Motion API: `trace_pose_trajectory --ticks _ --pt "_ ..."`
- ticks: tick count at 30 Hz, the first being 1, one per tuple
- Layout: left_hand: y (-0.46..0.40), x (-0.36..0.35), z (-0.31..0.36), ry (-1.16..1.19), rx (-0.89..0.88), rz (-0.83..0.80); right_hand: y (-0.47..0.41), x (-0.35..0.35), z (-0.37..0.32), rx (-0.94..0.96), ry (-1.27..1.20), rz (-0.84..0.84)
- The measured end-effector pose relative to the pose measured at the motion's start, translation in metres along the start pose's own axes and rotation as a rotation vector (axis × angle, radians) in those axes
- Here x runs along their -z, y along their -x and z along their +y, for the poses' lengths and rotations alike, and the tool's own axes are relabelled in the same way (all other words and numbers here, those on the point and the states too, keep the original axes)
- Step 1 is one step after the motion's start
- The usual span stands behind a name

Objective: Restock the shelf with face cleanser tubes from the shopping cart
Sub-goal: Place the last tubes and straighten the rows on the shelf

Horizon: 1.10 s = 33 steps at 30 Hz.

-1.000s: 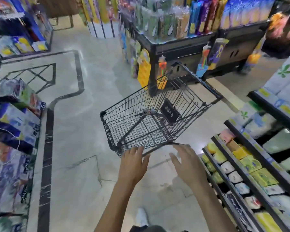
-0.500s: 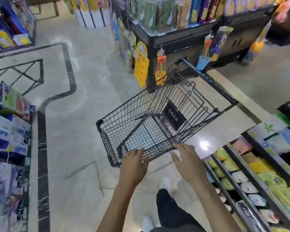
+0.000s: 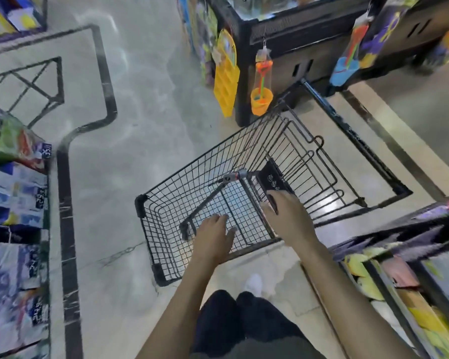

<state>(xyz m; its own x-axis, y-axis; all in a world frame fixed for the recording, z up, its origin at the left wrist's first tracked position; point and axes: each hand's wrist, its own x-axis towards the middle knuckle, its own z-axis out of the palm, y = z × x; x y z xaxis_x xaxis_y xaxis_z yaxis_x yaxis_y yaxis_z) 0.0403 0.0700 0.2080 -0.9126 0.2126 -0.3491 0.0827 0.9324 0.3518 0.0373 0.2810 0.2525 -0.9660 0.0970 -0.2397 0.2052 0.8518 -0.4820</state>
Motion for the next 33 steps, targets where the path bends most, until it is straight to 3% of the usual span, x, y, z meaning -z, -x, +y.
trace_pose_trajectory --ticks 4,17,21,24,33 --pt "-0.055 -0.006 0.005 0.101 0.081 -0.045 -0.074 0.018 0.004 -0.009 0.019 0.053" --pt "-0.244 -0.076 -0.016 0.88 0.571 -0.208 -0.293 0.018 0.052 -0.022 0.334 0.23" --pt "-0.297 -0.111 -0.031 1.057 0.752 -0.206 -0.327 0.013 0.067 -0.026 0.378 0.363" --pt "-0.329 -0.137 -0.035 1.181 0.858 -0.242 -0.347 0.0 0.081 -0.116 0.379 0.313" --pt "-0.404 -0.186 -0.033 1.507 0.99 -0.242 -0.362 -0.027 0.103 -0.136 0.511 0.443"
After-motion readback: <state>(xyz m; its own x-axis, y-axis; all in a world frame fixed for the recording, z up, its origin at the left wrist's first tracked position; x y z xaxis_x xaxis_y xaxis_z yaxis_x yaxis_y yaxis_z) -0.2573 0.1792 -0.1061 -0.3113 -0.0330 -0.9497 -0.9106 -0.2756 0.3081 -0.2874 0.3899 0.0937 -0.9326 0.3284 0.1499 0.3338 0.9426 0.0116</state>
